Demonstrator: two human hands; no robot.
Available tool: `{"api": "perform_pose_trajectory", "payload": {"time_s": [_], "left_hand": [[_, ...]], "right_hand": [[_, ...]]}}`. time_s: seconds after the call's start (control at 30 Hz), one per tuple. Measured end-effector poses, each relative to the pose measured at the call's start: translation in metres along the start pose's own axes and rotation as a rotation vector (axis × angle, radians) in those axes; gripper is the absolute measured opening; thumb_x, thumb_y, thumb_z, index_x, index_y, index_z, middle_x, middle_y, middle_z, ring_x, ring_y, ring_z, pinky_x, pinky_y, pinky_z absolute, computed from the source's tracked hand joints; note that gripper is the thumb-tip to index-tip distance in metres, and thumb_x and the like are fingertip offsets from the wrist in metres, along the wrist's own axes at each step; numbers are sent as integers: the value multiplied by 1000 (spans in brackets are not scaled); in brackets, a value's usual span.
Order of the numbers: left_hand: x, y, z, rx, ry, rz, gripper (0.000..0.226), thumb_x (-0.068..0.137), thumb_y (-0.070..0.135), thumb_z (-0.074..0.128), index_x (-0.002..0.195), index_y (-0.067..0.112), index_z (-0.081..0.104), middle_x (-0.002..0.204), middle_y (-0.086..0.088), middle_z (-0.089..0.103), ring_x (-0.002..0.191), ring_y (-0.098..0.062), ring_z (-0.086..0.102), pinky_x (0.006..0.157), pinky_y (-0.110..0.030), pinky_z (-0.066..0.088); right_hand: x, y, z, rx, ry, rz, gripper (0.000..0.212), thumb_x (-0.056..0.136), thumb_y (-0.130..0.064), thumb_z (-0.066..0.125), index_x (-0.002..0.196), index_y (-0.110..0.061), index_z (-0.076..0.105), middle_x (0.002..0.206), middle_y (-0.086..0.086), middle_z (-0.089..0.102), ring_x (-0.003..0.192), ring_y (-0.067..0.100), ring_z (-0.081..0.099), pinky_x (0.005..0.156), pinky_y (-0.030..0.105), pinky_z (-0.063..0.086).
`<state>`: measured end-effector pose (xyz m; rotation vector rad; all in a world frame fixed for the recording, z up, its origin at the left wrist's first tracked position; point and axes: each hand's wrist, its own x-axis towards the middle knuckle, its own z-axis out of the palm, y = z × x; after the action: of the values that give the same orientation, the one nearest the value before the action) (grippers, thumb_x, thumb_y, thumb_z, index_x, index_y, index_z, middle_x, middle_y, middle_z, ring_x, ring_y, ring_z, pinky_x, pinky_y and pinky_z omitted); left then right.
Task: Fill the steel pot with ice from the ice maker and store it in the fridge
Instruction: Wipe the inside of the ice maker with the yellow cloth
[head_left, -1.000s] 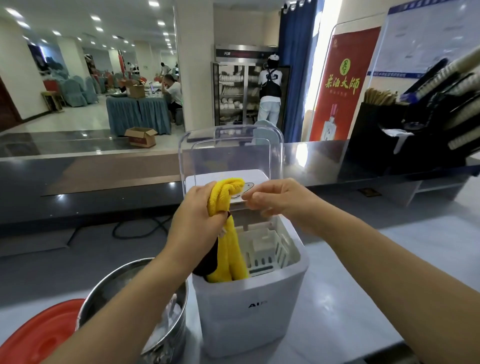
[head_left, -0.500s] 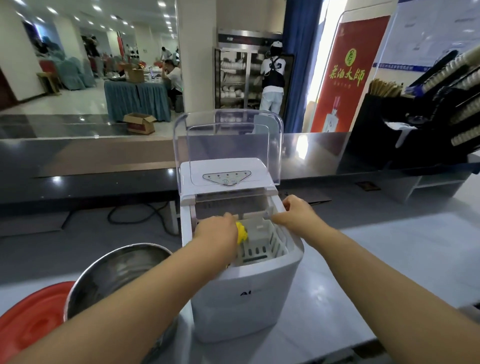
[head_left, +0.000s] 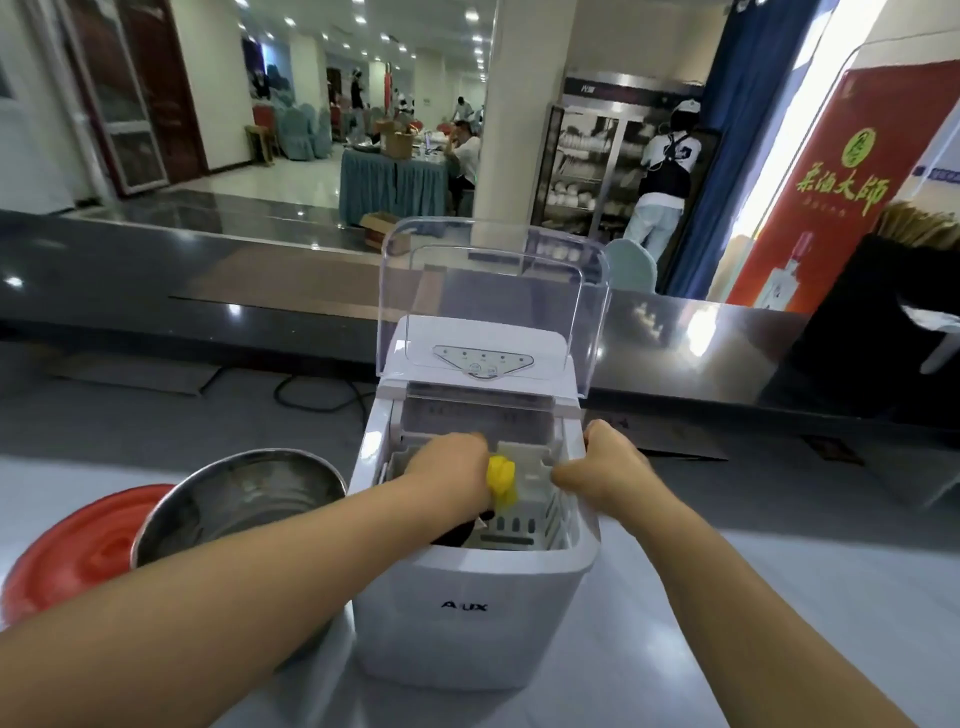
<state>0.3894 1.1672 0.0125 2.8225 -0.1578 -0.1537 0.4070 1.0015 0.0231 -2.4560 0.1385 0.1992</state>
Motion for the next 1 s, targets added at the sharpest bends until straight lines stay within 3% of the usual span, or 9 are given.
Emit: {"api": "perform_pose_trajectory", "payload": {"time_s": [0.1,0.2,0.37,0.5,0.63,0.77,0.9,1.0], "left_hand": [[-1,9,4,-147,51,-15,26,79,30,66,94,14,53,98,-8,63,93,-28,60,65,-29,42],[0,15,8,-240,56,9,32,75,36,71,98,17,61,93,-2,67,85,-20,62,67,-29,49],[1,21,10,-319,-160,107,22,78,32,72,92,16,67,87,-2,67,80,-18,61,73,-33,50],[1,16,6,-378,-327,161,10,83,24,68,90,19,66,83,2,64,74,-13,57,69,-27,46],[-3,12,8,-413,-382,217,6,83,25,67,87,27,63,82,6,63,75,-11,56,70,-26,46],[-3,8,6,-401,-453,264,16,85,20,64,77,32,59,74,15,59,73,-7,54,69,-23,44],[-11,7,1,-395,-515,305,15,87,21,60,86,36,63,91,10,66,84,-10,60,86,-31,50],[-14,5,-5,-363,-530,344,16,90,21,56,87,36,62,94,6,66,84,-11,59,87,-33,51]], "right_hand": [[2,3,0,16,-10,-31,30,78,-22,69,97,-19,46,88,2,54,77,15,55,60,27,46],[3,5,0,11,11,-40,30,76,-24,70,95,-19,47,87,1,56,79,16,57,65,30,51],[2,3,-3,-2,-8,-71,30,79,-26,71,96,-19,47,87,0,55,76,13,55,55,24,43],[1,3,-2,-2,-1,-60,30,79,-26,70,97,-20,47,87,0,55,77,13,55,54,23,42],[-2,-2,-4,-74,24,-71,31,80,-22,70,94,-18,43,81,-2,48,69,9,47,49,22,35],[-2,-8,-5,-87,-10,-53,37,78,-18,73,96,-18,41,80,-3,46,68,9,46,50,22,37],[-1,-9,-2,-67,-5,-37,42,77,-17,74,99,-19,39,80,-4,45,69,10,46,57,24,42],[-3,-8,-1,-58,10,-36,41,78,-17,74,100,-18,39,80,-4,44,70,10,46,60,26,42]]}}
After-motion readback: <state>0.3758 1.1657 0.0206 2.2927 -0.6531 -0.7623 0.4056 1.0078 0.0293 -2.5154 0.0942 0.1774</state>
